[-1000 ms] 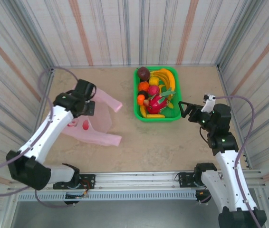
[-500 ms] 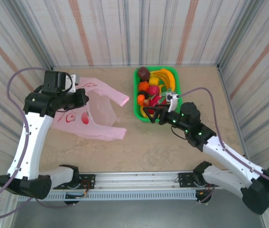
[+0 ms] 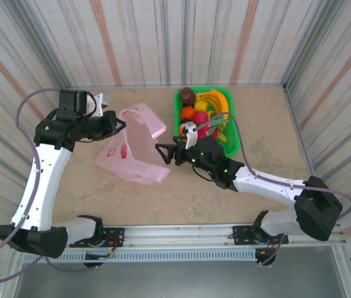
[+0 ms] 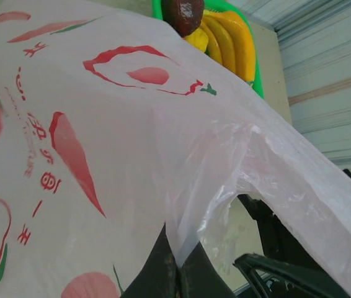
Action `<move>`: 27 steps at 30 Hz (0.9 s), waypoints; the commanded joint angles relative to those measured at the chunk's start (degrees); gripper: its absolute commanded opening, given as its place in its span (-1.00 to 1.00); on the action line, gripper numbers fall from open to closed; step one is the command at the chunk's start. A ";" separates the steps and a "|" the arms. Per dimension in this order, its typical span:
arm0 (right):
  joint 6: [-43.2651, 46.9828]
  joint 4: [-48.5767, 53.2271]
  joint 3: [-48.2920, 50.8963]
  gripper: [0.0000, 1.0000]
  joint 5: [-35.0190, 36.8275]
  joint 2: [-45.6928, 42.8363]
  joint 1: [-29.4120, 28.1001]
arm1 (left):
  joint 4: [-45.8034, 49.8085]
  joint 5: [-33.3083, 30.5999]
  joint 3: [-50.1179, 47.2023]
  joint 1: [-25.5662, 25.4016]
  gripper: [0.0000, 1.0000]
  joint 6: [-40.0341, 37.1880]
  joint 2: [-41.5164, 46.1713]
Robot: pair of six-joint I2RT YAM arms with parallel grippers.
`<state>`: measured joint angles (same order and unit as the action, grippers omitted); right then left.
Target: Place the fake fruits into the plastic bag and tie a complex knot
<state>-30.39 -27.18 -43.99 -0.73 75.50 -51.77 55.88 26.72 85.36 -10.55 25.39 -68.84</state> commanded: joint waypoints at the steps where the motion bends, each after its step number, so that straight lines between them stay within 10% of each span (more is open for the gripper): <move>1: 3.14 -1.93 -3.47 0.98 3.25 1.47 0.22 | -0.78 3.06 -0.90 0.26 -1.00 0.27 0.69; 12: 3.50 -2.83 -9.61 0.92 3.50 9.10 -0.62 | -1.82 5.49 -1.78 0.24 -1.00 0.95 1.64; 22: 2.63 12.08 -12.24 -0.73 9.44 5.38 1.33 | 7.46 -4.85 2.37 0.35 -1.00 -8.51 2.02; 27: 0.26 29.65 -14.86 -1.00 7.88 1.42 5.60 | 14.75 -14.48 6.05 0.78 -1.00 -14.14 0.74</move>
<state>-28.53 -10.28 -56.01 6.44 80.18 -48.27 64.36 19.53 88.64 -10.46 16.80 -67.85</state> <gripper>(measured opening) 0.056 0.043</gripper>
